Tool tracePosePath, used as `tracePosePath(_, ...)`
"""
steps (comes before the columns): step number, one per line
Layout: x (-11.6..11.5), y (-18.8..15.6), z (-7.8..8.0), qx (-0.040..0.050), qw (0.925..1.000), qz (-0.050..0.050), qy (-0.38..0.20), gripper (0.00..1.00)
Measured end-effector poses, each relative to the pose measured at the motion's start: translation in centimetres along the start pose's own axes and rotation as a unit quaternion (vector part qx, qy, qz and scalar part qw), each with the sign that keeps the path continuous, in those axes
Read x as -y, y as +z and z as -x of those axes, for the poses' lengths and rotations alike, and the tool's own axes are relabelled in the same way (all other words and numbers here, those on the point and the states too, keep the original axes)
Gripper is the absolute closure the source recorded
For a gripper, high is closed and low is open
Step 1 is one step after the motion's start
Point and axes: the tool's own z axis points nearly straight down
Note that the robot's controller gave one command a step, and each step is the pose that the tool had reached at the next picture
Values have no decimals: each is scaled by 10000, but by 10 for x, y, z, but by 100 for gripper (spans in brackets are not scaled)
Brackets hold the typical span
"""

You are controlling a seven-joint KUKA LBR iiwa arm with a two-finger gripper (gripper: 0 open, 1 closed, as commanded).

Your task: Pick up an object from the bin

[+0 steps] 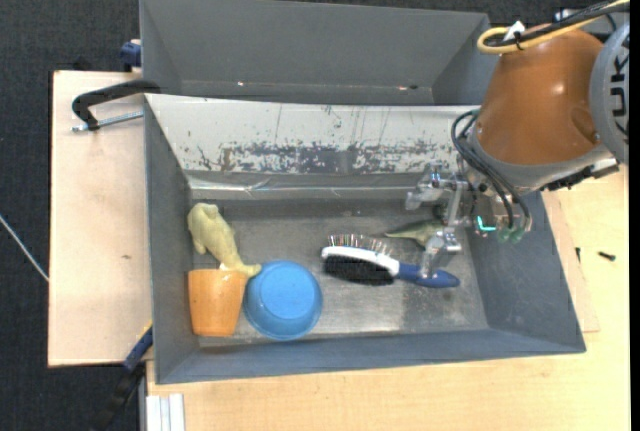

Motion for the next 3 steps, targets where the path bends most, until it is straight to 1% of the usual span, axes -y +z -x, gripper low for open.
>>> tracePosePath(1,2,130,8,59,9997,3,257,0)
tracePosePath(2,3,125,10,76,9996,-1,259,100)
tracePosePath(3,5,-10,33,95,9999,-8,42,100)
